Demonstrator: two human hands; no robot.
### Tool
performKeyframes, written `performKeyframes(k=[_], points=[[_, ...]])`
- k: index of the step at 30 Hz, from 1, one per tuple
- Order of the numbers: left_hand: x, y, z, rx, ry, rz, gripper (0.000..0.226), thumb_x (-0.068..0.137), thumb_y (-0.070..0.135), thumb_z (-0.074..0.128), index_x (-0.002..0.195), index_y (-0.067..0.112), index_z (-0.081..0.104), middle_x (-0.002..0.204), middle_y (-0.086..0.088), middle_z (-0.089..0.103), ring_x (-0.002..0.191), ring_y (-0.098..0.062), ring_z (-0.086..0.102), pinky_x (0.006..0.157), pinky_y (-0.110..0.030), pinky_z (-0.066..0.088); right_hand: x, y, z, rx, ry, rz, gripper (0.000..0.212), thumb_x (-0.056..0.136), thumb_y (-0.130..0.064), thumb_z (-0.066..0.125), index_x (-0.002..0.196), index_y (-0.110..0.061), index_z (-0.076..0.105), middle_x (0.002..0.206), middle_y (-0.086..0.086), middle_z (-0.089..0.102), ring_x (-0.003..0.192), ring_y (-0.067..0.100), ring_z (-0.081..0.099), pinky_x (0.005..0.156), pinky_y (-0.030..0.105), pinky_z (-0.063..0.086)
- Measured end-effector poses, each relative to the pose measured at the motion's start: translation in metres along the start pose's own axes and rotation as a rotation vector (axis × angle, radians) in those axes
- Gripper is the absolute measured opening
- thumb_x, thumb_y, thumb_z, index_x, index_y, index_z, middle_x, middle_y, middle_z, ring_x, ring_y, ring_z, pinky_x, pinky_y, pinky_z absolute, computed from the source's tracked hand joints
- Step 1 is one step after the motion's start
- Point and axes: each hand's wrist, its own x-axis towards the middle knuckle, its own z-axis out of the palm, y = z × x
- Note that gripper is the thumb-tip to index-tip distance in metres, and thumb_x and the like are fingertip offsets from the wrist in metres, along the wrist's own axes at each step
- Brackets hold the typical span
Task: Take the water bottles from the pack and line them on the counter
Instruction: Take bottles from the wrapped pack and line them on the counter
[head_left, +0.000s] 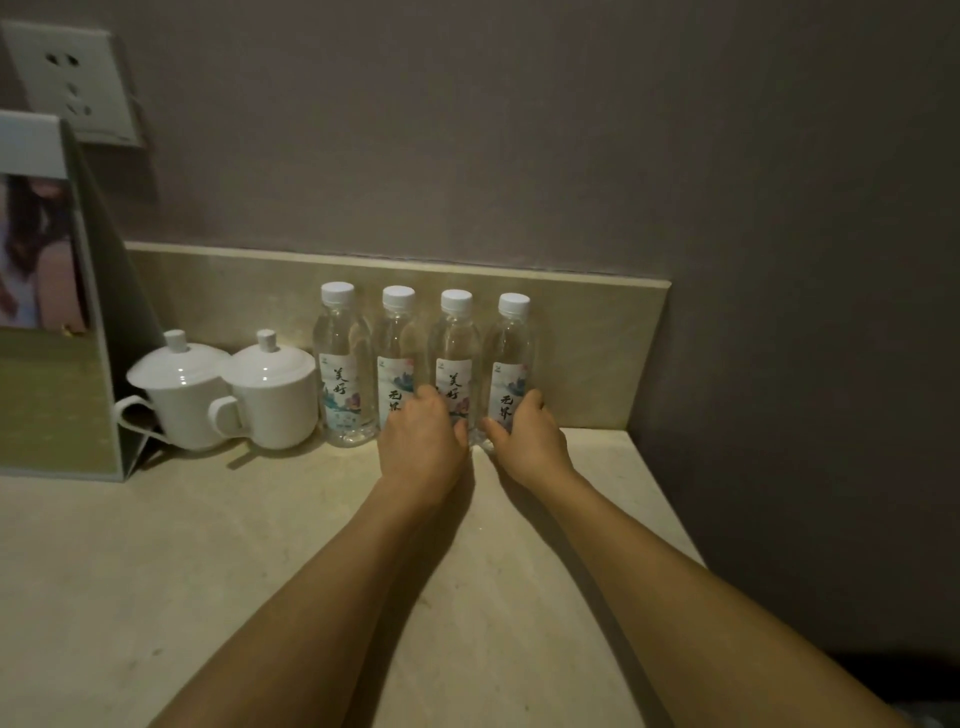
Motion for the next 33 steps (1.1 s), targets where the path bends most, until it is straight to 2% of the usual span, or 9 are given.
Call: performKeyframes(k=[5, 10, 13, 15, 17, 24, 26, 29, 33], points=[[-0.003, -0.002, -0.007, -0.025, -0.048, -0.011, 0.038, 0.089, 0.041, 0.063, 0.111, 0.01, 0.061, 0.099, -0.01, 0.07, 0.093, -0.031, 0.067, 0.08, -0.043, 0.058, -0.012, 0.007, -0.008, 0.071, -0.013, 0.001, 0.066, 0.09, -0.037, 0.065, 0.138, -0.006, 0.033, 0.141, 0.016, 0.043, 0.125, 0.033, 0.05, 0.093, 0.038, 0.047], [-0.012, 0.01, -0.015, -0.061, -0.104, 0.029, 0.036, 0.091, 0.042, 0.058, 0.089, 0.008, 0.07, 0.078, -0.008, 0.07, 0.073, -0.027, 0.068, 0.072, -0.04, 0.06, -0.026, 0.022, -0.031, 0.06, 0.052, -0.024, 0.06, 0.092, -0.038, 0.062, 0.137, -0.006, 0.039, 0.139, 0.014, 0.048, 0.125, 0.03, 0.049, 0.093, 0.036, 0.042], [-0.023, 0.031, -0.022, -0.169, -0.159, 0.043, 0.034, 0.093, 0.039, 0.053, 0.081, 0.011, 0.067, 0.077, -0.01, 0.069, 0.074, -0.029, 0.068, 0.074, -0.042, 0.06, -0.038, 0.029, -0.056, 0.107, 0.131, -0.066, 0.041, 0.092, -0.035, 0.059, 0.123, -0.009, 0.056, 0.112, 0.009, 0.064, 0.108, 0.027, 0.06, 0.079, 0.029, 0.041], [-0.032, 0.049, -0.026, -0.223, -0.127, 0.072, 0.034, 0.095, 0.035, 0.051, 0.074, 0.012, 0.065, 0.072, -0.009, 0.067, 0.071, -0.029, 0.066, 0.07, -0.041, 0.059, -0.046, 0.035, -0.077, 0.16, 0.21, -0.113, 0.022, 0.091, -0.03, 0.056, 0.097, -0.011, 0.066, 0.084, 0.003, 0.067, 0.09, 0.027, 0.067, 0.072, 0.032, 0.048], [-0.042, 0.069, -0.031, -0.267, -0.074, 0.112, 0.037, 0.096, 0.032, 0.047, 0.067, 0.013, 0.062, 0.065, -0.007, 0.065, 0.064, -0.027, 0.065, 0.061, -0.037, 0.056, -0.054, 0.039, -0.098, 0.19, 0.278, -0.158, 0.025, 0.092, -0.028, 0.053, 0.078, -0.011, 0.065, 0.07, 0.006, 0.067, 0.076, 0.03, 0.068, 0.068, 0.039, 0.053], [-0.107, 0.186, -0.029, -0.397, -0.108, 0.187, 0.045, 0.098, 0.037, 0.041, 0.069, 0.009, 0.061, 0.074, -0.014, 0.071, 0.071, -0.033, 0.07, 0.07, -0.042, 0.057, -0.105, 0.116, -0.191, 0.209, 0.399, -0.223, 0.038, 0.098, -0.031, 0.05, 0.062, -0.021, 0.05, 0.062, 0.006, 0.062, 0.059, 0.017, 0.058, 0.052, 0.028, 0.04], [-0.131, 0.226, -0.021, -0.366, -0.104, 0.214, 0.044, 0.097, 0.038, 0.042, 0.068, 0.009, 0.058, 0.078, -0.015, 0.071, 0.078, -0.037, 0.067, 0.069, -0.036, 0.051, -0.121, 0.15, -0.222, 0.21, 0.413, -0.206, 0.035, 0.097, -0.031, 0.051, 0.065, -0.017, 0.054, 0.063, 0.006, 0.064, 0.063, 0.019, 0.061, 0.058, 0.031, 0.044], [-0.172, 0.29, -0.006, -0.366, -0.152, 0.244, 0.044, 0.097, 0.043, 0.04, 0.076, 0.011, 0.063, 0.085, -0.013, 0.073, 0.085, -0.036, 0.067, 0.077, -0.041, 0.055, -0.142, 0.205, -0.272, 0.209, 0.44, -0.155, 0.033, 0.096, -0.03, 0.052, 0.072, -0.009, 0.061, 0.066, 0.008, 0.067, 0.067, 0.024, 0.064, 0.065, 0.038, 0.052], [-0.226, 0.37, 0.021, -0.379, -0.258, 0.295, 0.042, 0.097, 0.044, 0.041, 0.077, 0.016, 0.064, 0.079, -0.005, 0.072, 0.079, -0.028, 0.069, 0.075, -0.04, 0.056, -0.168, 0.282, -0.323, 0.211, 0.459, -0.058, 0.032, 0.095, -0.03, 0.053, 0.074, -0.007, 0.063, 0.066, 0.01, 0.067, 0.066, 0.027, 0.066, 0.067, 0.048, 0.057]])
